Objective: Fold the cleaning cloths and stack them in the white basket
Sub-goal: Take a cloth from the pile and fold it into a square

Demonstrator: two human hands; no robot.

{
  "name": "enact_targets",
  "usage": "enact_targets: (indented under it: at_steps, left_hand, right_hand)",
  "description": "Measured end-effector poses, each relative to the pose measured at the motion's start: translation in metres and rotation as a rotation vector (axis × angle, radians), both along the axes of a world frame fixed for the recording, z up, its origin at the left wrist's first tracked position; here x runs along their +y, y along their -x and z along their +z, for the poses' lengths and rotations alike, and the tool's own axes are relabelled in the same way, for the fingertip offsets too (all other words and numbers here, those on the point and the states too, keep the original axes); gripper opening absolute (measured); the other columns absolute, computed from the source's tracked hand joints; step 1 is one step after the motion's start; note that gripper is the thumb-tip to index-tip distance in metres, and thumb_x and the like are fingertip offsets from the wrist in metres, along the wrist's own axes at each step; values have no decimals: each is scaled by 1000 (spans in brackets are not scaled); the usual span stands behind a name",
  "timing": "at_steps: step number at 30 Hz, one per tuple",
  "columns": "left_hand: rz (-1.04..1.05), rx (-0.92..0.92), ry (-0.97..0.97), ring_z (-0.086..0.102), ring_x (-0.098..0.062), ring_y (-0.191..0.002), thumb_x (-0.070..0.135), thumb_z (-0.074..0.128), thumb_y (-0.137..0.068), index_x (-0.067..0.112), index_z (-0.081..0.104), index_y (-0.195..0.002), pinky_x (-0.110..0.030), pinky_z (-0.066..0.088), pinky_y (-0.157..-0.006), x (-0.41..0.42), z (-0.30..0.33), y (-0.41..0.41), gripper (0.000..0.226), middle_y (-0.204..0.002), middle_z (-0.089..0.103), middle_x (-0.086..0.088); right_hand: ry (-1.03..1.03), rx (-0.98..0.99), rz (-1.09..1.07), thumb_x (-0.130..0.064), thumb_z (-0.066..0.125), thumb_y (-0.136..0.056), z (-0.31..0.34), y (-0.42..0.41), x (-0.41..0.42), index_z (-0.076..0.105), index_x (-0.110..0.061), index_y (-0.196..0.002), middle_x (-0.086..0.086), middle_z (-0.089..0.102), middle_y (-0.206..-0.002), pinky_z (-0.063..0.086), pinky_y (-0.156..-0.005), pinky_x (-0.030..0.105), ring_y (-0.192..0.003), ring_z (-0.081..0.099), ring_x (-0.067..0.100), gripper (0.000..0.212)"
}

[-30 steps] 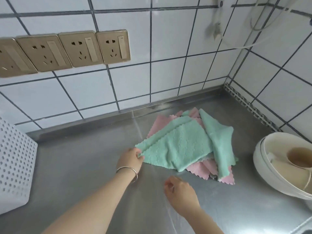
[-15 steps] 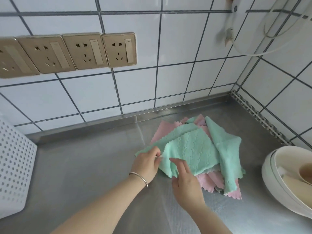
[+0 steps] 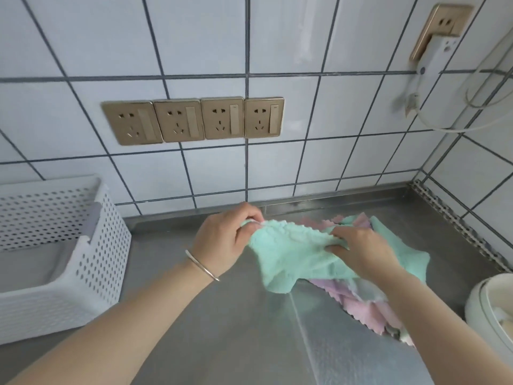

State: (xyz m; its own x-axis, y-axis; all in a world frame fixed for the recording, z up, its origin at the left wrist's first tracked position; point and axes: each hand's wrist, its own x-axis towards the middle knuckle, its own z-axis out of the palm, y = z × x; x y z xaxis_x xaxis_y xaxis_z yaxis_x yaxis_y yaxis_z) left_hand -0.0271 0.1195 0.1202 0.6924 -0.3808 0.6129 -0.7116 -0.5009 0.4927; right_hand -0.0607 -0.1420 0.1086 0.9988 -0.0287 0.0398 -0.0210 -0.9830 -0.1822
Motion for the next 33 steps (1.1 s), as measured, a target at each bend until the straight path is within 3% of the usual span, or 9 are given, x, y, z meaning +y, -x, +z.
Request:
enact_targets:
  at_steps: [2,4,8,13,18,22,28,31,33]
  left_hand:
    - [72,-21,-40,45,23,-60,31,47,-84,27,49,-88,7,29,-61,33,12,7,6,-102,55,14]
    - [155,-14,-87,47,21,-58,38,46,-84,28,49,-89,4,31,-57,68,21,13,12,-87,61,17]
    - [386,-10,-176,60,-6,-54,48,43,-82,32,47,-95,-18,40,-55,136,32,12,20,-79,72,11]
    - [647,32,-263,68,-29,-81,31,57,-90,25,66,-103,-31,46,-66,201,48,12,17,-92,74,-3]
    - [684,-64,-191,68,-25,-69,32,48,-89,26,71,-101,-28,49,-61,232,48,34,26,-84,75,0]
    - [549,-110,-206,64,-10,-61,27,42,-79,29,71,-94,-20,45,-59,237,8,76,33,-77,74,9]
    - [293,98,-439,64,-3,-57,18,42,-67,37,60,-92,-14,46,-48,227,-103,152,36,-78,70,20]
    - [179,224,-554,64,5,-58,14,52,-52,39,71,-75,-8,45,-49,220,-144,179,39,-79,69,28]
    - [112,257,-625,65,8,-62,14,48,-63,42,73,-72,-6,46,-51,224,-165,194,38,-80,69,30]
  right_hand:
    - [6,-18,-8,-37,56,-89,5,-2,10,63,-20,-97,-1,66,-87,46,-63,30,-84,63,23,20]
    - [10,-47,-7,-37,54,-90,12,-5,29,62,-19,-93,-3,63,-90,44,-65,31,-89,61,24,20]
    - [8,-130,15,-33,52,-91,24,-20,86,61,-19,-101,-2,64,-101,39,-63,29,-93,60,26,20]
    - [-43,-256,-25,-23,46,-95,38,-34,144,59,-18,-109,2,65,-107,38,-63,30,-90,61,31,19]
    - [-165,-660,121,-10,53,-87,38,-15,177,64,-5,-85,9,65,-81,35,-48,25,-57,59,35,12]
    - [-172,-728,242,-17,46,-82,13,21,175,66,-6,-76,6,61,-72,41,-41,27,-63,57,28,23]
    - [-64,-366,300,-11,60,-67,-74,87,146,61,-22,-70,-5,56,-66,33,-35,24,-58,59,22,12]
    - [-13,-15,293,-5,83,-42,-114,116,139,56,-30,-65,-10,54,-62,21,-34,21,-46,56,16,44]
    - [39,126,329,-8,87,-27,-132,132,138,55,-32,-62,-13,53,-59,15,-36,17,-40,53,12,53]
